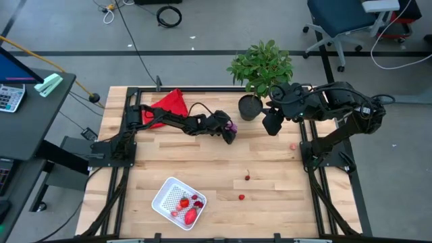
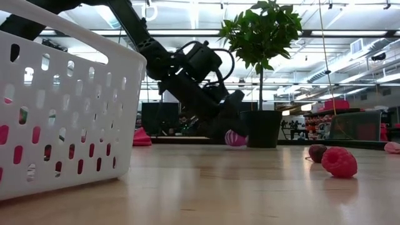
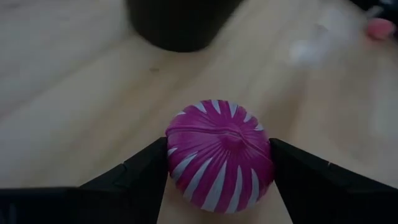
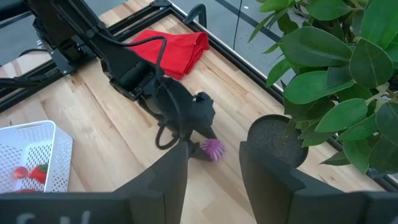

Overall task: Pick and placing Produce into tupperware
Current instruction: Put the onion in the basket

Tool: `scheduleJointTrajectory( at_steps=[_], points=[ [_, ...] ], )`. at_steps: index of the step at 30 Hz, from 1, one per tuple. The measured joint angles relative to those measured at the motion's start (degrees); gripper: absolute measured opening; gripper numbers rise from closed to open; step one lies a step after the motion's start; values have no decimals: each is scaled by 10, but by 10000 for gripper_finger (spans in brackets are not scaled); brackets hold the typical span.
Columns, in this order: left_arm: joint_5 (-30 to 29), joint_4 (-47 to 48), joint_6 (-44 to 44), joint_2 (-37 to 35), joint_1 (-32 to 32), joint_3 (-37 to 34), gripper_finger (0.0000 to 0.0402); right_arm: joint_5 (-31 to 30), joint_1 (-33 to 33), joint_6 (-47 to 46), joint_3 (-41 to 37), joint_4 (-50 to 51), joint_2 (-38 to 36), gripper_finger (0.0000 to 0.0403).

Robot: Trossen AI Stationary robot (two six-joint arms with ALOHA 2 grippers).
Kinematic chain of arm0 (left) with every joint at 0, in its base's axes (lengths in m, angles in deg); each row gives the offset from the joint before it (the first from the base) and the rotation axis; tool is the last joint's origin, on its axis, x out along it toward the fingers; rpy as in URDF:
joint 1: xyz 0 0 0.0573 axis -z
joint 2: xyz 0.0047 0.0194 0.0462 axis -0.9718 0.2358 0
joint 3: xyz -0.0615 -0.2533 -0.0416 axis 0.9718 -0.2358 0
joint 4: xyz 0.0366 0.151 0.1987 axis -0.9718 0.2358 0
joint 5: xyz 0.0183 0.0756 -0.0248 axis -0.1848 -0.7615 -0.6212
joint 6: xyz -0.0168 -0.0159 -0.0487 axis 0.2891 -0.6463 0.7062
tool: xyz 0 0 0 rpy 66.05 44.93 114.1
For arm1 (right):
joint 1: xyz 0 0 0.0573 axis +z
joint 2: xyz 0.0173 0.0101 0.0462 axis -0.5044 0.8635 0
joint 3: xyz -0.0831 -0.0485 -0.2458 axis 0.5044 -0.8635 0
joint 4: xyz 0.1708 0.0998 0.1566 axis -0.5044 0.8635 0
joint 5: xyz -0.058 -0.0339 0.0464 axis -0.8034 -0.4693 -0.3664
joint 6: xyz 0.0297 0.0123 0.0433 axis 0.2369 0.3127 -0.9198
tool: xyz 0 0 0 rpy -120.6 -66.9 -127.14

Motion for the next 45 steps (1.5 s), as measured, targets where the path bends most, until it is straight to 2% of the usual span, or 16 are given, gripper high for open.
scheduleJointTrajectory(
  at_steps=[7,10,15,18,25,32,37,41,45],
  points=[
    [88,7,0,-44,17,0,261,0,0,0,0,5,0,154],
    [155,19,0,-77,20,0,265,0,0,0,0,5,0,154],
    [292,109,-1,-148,23,0,255,0,0,0,0,9,0,154],
    [337,190,-18,-193,26,0,255,0,0,0,0,10,0,154],
    [359,405,-43,-296,57,0,258,0,0,8,0,14,0,154],
    [359,559,3,-349,148,0,266,0,0,12,0,17,0,154],
    [359,651,105,-351,214,0,266,0,0,12,0,20,0,154],
    [353,667,196,-351,253,0,259,0,0,10,0,20,0,154],
    [301,665,274,-346,300,-1,268,0,0,10,0,21,0,154]
  ],
)
